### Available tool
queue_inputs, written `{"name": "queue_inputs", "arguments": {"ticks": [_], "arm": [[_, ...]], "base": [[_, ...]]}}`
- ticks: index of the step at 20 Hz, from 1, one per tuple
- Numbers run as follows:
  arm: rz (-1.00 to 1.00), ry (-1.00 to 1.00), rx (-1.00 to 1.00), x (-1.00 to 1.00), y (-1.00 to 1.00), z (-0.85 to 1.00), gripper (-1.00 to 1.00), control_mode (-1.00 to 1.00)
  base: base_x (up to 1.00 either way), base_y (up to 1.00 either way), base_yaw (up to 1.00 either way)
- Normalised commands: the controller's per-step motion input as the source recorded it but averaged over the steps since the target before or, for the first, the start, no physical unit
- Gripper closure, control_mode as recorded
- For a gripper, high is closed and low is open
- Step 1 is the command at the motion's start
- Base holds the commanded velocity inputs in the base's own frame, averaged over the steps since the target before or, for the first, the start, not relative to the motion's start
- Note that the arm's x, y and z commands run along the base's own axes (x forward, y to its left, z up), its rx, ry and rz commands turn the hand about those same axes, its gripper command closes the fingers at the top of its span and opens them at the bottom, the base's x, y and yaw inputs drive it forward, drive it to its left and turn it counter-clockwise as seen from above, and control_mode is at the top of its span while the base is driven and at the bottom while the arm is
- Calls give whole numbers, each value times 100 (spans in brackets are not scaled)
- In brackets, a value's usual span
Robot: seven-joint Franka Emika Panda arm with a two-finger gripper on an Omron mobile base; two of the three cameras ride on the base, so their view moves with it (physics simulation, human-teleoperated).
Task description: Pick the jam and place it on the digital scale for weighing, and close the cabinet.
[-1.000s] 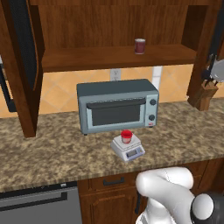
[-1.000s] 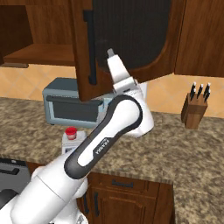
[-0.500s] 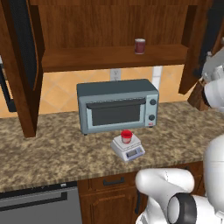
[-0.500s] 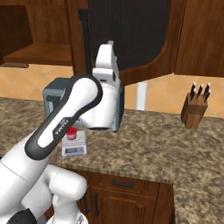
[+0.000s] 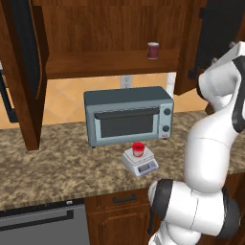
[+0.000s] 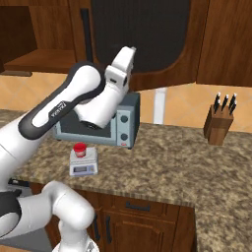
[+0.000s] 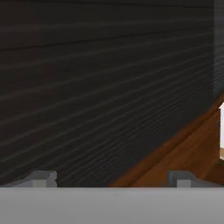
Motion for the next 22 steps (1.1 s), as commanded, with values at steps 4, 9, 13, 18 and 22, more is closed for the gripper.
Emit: {"name": "queue_inputs", "arguments": {"ticks": [4, 9, 13, 18, 22], "arm": [[39, -4, 14, 100, 0, -55, -100, -100], [43, 0, 20, 100, -3, -36, -100, -100], [33, 1, 15, 100, 5, -33, -100, -100], [3, 0, 2, 100, 39, -35, -100, -100], [0, -3, 1, 28, 6, -1, -100, -100]], "base": [[0, 0, 0], [0, 0, 0], [0, 0, 0], [0, 0, 0], [0, 0, 0]]}}
